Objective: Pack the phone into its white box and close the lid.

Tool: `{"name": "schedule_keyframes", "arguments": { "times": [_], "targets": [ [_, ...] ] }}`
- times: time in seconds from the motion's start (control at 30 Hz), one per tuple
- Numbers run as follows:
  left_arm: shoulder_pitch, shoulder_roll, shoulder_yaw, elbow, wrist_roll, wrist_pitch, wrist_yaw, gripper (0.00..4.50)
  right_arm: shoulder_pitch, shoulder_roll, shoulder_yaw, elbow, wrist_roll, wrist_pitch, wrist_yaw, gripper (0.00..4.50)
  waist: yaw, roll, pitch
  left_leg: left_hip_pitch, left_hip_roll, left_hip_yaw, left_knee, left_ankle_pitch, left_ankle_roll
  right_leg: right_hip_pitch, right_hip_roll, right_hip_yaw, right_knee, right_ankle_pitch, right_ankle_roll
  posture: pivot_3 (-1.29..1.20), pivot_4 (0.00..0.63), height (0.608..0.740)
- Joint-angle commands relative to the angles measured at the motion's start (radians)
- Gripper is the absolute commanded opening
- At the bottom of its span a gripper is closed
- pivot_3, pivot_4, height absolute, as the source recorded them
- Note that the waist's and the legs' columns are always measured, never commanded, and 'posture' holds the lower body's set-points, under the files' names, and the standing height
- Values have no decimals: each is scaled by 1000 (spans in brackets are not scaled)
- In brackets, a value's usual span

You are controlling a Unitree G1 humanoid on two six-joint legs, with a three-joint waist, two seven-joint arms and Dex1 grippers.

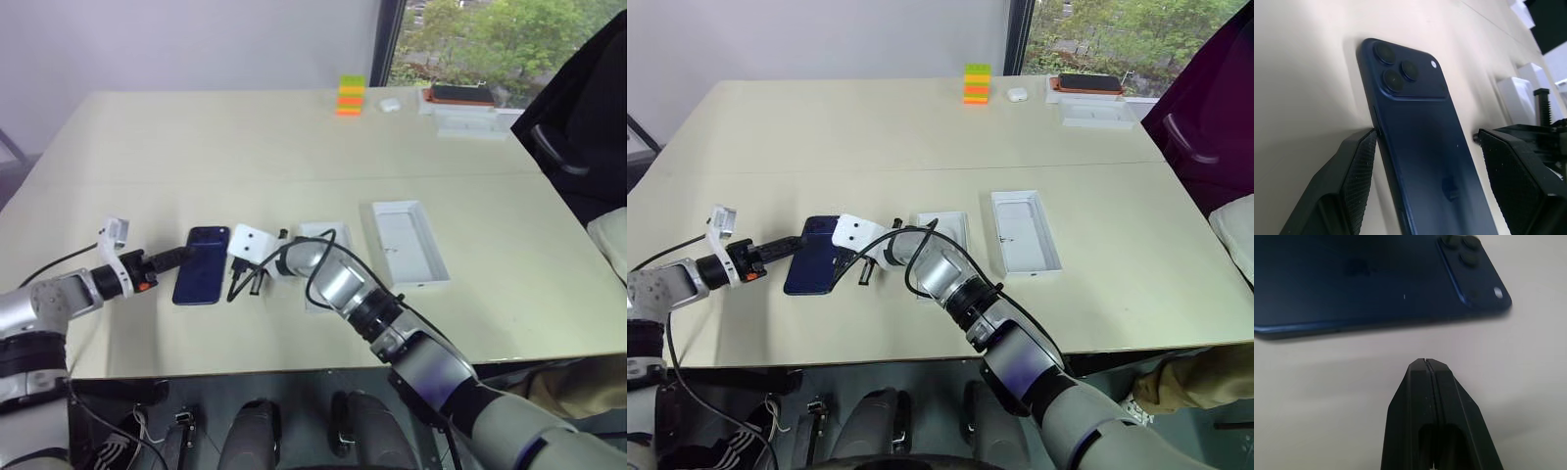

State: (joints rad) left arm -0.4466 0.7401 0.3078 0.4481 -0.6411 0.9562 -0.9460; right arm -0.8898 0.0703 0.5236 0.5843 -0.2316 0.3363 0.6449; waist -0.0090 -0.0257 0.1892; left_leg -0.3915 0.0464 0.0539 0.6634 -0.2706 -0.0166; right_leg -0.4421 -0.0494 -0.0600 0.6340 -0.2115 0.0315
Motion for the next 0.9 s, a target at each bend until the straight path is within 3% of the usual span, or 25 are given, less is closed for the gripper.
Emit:
{"name": "schedule_keyframes", "arguments": {
  "times": [0.03,0.4,0.57,0.9],
  "targets": [
    [27,-23,-75,3,14,52,-33,3501,-2,-3,-1,-34,-13,5,1,20,0,0,0,0,0,0,0,0,0,0,0,0,0,0,0,0,150,740],
    [92,-6,-110,-213,5,205,38,3501,7,-18,29,-70,-43,55,41,20,-3,1,-1,0,-1,0,0,0,0,0,-1,0,0,0,0,0,150,740],
    [79,-15,-71,-276,-30,298,99,3501,12,-23,27,-70,-46,55,44,20,-5,1,-1,0,-1,-1,0,0,0,0,-1,0,0,0,0,0,150,740],
    [13,-163,29,-193,-34,361,252,3501,30,-37,45,-104,-48,66,76,20,11,7,-8,3,-4,-2,0,0,0,5,-4,-1,-1,-1,2,0,150,740]
  ]
}}
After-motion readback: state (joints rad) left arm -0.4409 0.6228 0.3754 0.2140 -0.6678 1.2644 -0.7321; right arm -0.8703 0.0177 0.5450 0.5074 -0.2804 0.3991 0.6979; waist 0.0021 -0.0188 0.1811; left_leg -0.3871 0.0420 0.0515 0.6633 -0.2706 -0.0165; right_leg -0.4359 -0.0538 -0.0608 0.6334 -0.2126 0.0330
